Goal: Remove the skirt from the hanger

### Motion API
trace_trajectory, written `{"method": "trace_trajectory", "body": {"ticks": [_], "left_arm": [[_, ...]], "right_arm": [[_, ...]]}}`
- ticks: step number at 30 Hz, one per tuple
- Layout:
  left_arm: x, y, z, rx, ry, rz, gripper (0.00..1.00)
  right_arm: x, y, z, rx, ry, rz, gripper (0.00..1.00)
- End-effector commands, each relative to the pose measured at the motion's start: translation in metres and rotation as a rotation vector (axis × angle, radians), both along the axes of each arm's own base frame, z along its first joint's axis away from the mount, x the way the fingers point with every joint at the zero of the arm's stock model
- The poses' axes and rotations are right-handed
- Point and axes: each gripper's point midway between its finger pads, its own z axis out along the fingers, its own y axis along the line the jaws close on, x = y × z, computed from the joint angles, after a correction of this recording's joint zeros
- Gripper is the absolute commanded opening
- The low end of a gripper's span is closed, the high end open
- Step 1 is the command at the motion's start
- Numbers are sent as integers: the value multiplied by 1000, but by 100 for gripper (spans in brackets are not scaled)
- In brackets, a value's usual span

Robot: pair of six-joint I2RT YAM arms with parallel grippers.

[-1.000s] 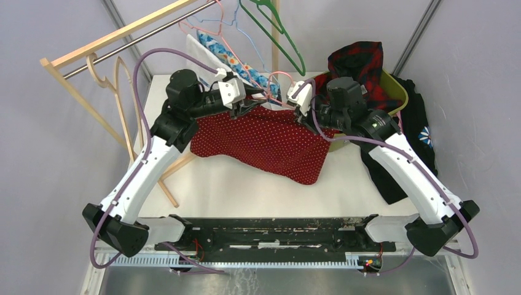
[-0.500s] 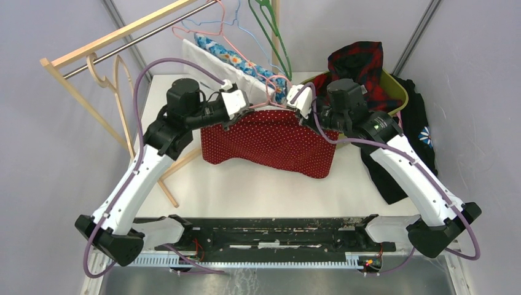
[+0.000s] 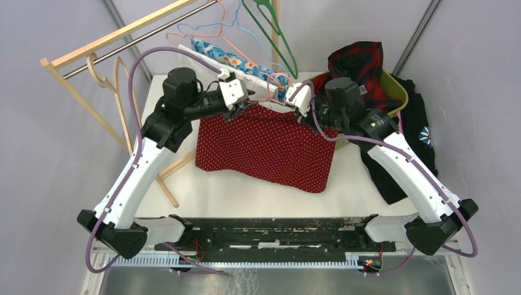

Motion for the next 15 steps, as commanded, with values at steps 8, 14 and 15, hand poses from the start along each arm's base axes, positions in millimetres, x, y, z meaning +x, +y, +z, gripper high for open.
{"method": "trace_trajectory", "body": {"ticks": [8, 14, 15], "left_arm": [[-8, -39, 45, -164, 4, -196, 39], [-7, -49, 38, -157, 28, -217, 31], [-8, -51, 38, -158, 32, -221, 30]], "right_arm": [[7, 0, 59, 131, -155, -28, 1], [4, 3, 62, 148, -148, -13, 1], [3, 3, 63, 151, -146, -11, 1]]}}
